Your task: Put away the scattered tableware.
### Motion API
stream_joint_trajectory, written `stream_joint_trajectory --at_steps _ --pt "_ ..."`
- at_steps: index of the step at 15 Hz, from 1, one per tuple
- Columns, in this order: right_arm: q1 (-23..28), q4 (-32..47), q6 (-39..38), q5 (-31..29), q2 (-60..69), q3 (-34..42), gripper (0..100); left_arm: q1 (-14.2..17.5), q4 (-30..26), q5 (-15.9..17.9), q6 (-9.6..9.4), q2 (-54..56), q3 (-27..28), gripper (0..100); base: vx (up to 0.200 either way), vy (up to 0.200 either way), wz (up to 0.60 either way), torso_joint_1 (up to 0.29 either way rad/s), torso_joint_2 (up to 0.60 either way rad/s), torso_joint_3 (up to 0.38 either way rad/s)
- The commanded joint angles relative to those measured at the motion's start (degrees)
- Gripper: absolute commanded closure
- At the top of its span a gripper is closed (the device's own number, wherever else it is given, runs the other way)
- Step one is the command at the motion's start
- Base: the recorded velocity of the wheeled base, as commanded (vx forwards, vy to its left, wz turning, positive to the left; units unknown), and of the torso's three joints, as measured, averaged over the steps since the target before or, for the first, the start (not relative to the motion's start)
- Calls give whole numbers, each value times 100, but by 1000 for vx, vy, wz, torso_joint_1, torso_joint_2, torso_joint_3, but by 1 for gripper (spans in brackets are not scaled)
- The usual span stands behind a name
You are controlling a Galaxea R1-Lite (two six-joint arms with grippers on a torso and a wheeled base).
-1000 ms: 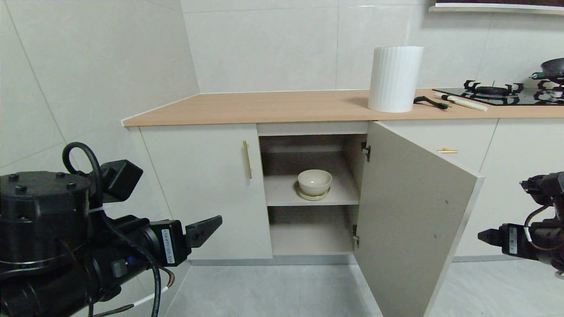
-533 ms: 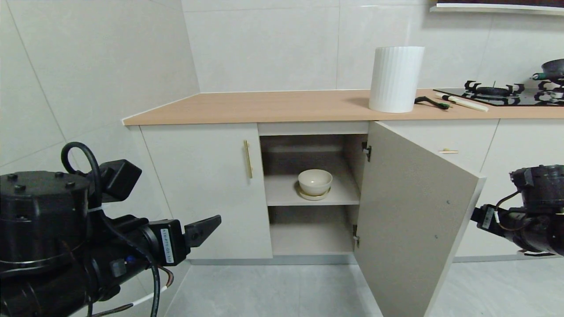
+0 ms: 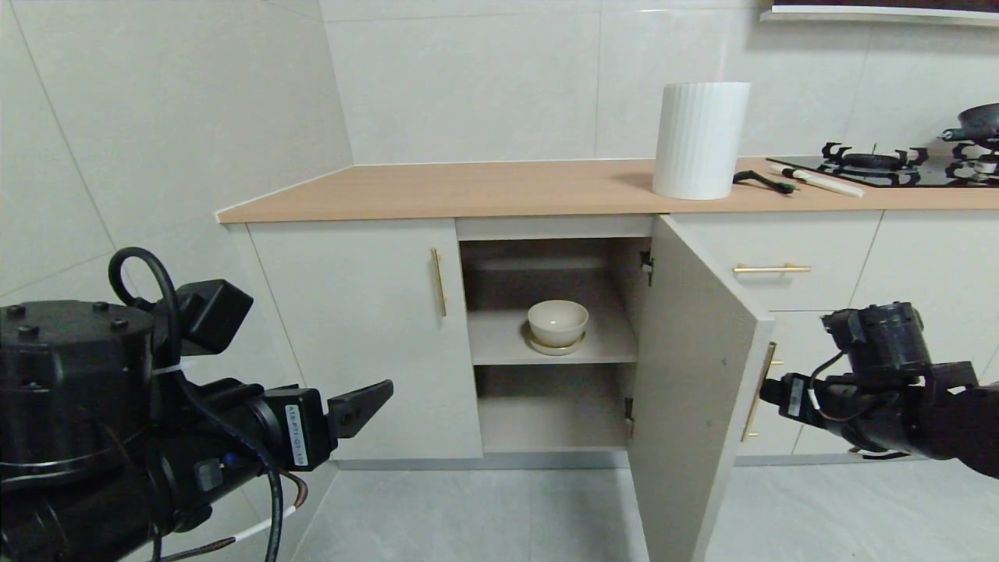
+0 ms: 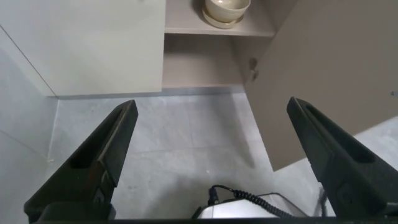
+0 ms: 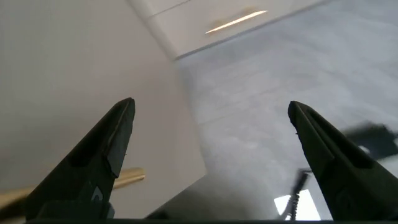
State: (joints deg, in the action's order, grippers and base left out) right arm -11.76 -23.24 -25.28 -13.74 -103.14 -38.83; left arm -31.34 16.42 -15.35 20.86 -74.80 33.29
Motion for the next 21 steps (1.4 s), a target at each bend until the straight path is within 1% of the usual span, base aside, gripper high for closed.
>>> stream_joint_trajectory --at_steps 1,2,4,5,6,8,10,13,15,19,20,21 --pt "-406 3 85 240 -593 -398 0 -3 1 -12 -20 1 2 0 0 0 0 0 0 0" --pt "-511 3 155 284 -760 -565 0 5 1 -12 -38 -8 2 0 0 0 0 0 0 0" --pt "-951 21 217 275 -1208 -1118 0 5 1 -12 -64 -52 19 0 0 0 0 0 0 0" --pt "-1135 38 243 275 -1331 -1347 0 5 10 -12 -108 -61 28 0 0 0 0 0 0 0" --pt "-1205 47 287 275 -1375 -1461 0 5 10 -12 -135 -61 28 0 0 0 0 0 0 0" --pt "-1381 56 472 275 -1753 -1971 0 5 28 -38 -135 -96 37 0 0 0 0 0 0 0" --pt "-1416 12 428 302 -1973 -2155 0 14 28 -47 -135 -61 55 0 0 0 0 0 0 0" --pt "-1408 -6 410 363 -2228 -2375 0 14 19 -214 -135 -87 63 0 0 0 0 0 0 0" --pt "-1408 -6 393 363 -2342 -2533 0 14 19 -214 -135 -122 46 0 0 0 0 0 0 0" --pt "-1416 -6 393 354 -2421 -2542 0 14 -25 -205 -143 -158 11 0 0 0 0 0 0 0" --pt "-1416 -6 393 354 -2447 -2551 0 14 -34 -205 -179 -158 2 0 0 0 0 0 0 0" --pt "-1425 -6 384 354 -2474 -2577 0 14 -42 -197 -214 -166 -25 0 200 0 0 2 7 2"
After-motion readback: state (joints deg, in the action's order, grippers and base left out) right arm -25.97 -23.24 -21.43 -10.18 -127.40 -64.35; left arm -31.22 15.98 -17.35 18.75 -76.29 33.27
